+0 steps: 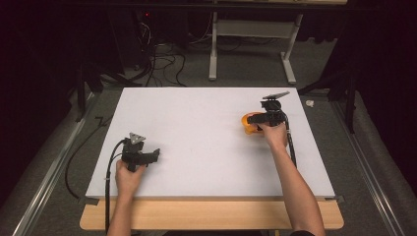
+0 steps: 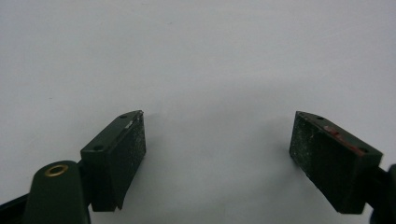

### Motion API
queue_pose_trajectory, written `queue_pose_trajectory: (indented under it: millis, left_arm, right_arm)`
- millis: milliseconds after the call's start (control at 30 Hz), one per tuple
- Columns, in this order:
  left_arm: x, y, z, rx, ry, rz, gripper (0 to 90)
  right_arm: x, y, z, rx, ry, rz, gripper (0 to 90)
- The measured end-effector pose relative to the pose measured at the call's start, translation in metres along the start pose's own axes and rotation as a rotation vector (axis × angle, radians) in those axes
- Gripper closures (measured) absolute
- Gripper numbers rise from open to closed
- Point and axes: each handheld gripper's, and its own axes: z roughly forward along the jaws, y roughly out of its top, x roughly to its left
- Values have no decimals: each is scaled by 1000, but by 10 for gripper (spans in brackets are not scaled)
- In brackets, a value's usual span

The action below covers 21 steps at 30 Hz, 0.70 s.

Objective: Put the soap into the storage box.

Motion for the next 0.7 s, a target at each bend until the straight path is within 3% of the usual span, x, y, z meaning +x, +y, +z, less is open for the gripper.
queue_pose_trajectory:
  millis: [600, 700]
  left_arm:
    - [0, 0, 0, 0, 0, 0, 189]
    - [0, 0, 0, 0, 0, 1, 189]
  right_arm:
    - [-1, 0, 6, 10, 6, 29, 133]
    - [0, 0, 7, 15, -13, 26, 133]
